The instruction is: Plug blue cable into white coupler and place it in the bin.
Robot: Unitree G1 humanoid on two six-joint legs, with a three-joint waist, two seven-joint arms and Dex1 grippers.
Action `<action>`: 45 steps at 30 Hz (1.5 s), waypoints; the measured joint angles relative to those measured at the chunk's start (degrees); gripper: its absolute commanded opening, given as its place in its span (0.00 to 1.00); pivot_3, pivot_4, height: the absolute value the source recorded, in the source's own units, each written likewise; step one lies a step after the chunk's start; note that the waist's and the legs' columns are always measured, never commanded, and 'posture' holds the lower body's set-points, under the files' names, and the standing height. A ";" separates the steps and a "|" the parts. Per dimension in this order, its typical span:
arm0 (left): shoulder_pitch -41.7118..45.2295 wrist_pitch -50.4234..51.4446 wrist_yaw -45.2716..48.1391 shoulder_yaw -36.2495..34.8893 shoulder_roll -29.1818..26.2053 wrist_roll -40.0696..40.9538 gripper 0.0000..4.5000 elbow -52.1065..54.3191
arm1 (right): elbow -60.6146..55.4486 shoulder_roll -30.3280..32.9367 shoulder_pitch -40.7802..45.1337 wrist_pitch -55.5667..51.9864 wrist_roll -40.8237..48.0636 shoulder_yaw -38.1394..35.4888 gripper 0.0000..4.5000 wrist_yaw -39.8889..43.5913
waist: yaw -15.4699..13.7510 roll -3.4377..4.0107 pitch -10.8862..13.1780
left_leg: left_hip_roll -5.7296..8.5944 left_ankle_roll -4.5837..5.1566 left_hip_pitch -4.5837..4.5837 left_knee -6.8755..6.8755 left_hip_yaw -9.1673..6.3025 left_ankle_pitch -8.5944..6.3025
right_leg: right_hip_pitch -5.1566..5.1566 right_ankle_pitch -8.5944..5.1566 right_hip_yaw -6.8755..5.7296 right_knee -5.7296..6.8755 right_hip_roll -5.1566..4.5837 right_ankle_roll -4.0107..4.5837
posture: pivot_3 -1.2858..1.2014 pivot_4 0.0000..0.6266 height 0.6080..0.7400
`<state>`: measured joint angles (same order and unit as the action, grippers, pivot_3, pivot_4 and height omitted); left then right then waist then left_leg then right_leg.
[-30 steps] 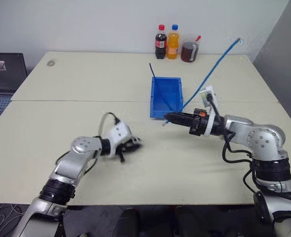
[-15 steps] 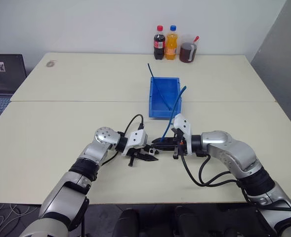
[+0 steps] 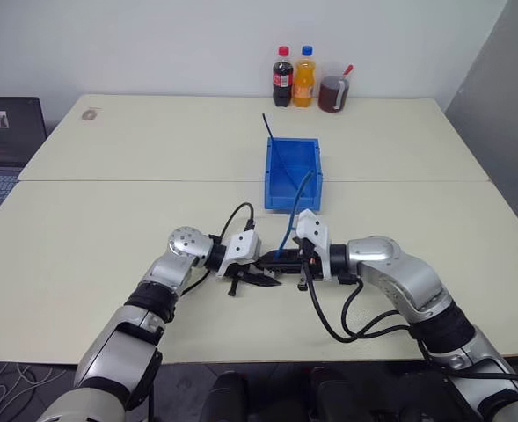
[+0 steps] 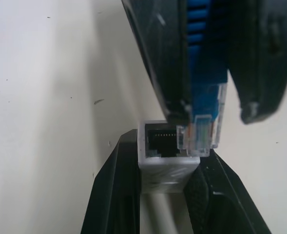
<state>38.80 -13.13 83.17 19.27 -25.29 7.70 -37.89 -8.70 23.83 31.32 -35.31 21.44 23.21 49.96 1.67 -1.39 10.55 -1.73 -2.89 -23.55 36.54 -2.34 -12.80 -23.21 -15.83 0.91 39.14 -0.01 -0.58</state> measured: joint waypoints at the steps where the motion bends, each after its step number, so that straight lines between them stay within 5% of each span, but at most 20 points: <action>1: -0.23 0.12 -0.04 -0.14 -0.07 -0.02 0.18 0.32 | 0.25 -0.04 0.15 0.05 -0.15 0.00 0.02 0.38 | 0.01 0.00 0.00 | 0.00 0.00 0.00 0.01 0.00 0.00 | 0.00 0.00 0.01 0.00 0.00 0.00 | 0.52 0.24 1.00; 45: -2.50 2.49 -2.03 -1.68 -0.27 -2.29 0.18 3.99 | 6.74 -3.00 3.13 3.93 -10.08 2.36 0.02 7.14 | 0.17 0.01 -0.50 | 0.00 0.01 0.17 0.24 0.03 -0.01 | 0.06 -0.02 0.07 0.43 0.02 0.02 | 0.52 0.24 1.00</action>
<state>36.30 -10.64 81.14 17.59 -25.56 5.42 -33.91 -1.96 20.84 34.44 -31.39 11.36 25.56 57.10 1.83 -1.37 10.06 -1.73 -2.88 -23.38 36.79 -2.31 -12.80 -23.15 -15.85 0.97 39.57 0.01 -0.56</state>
